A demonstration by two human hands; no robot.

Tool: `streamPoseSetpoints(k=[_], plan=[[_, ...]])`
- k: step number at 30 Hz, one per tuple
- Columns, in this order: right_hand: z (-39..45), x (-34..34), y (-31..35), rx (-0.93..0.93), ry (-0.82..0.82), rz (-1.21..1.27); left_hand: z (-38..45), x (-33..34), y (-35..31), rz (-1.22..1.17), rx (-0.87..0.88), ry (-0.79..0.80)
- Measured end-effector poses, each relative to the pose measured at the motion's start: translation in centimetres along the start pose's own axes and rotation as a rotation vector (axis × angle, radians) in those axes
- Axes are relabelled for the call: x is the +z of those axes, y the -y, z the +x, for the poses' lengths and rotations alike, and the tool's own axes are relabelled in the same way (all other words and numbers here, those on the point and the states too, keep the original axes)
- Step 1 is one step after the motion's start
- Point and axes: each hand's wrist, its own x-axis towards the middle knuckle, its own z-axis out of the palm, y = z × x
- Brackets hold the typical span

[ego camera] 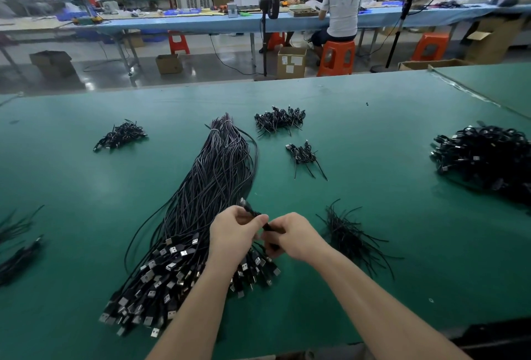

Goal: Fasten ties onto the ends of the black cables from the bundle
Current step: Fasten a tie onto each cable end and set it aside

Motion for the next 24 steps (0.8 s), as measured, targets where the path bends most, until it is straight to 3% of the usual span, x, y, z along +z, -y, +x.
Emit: streamPoseSetpoints(k=[2, 6, 12, 19, 24], plan=[[-0.1, 0.0, -0.2, 0.000, 0.013, -0.032, 0.3, -0.2, 0.2, 0.054, -0.009, 0.036], [-0.1, 0.0, -0.5, -0.019, 0.025, -0.097, 0.4, -0.2, 0.3, 0.081, 0.042, 0.287], [-0.2, 1.7, -0.3, -0.075, 0.057, -0.055, 0.8, 0.3, 0.8, 0.188, 0.088, 0.131], [-0.1, 4.1, -1.5, -0.073, -0.106, -0.200, 1.7, 1.0, 1.6, 0.239, 0.050, 0.140], [0.7, 4.1, -2.6, 0.007, -0.221, -0.108, 1.4, 2.2, 0.7, 0.056, -0.088, 0.087]])
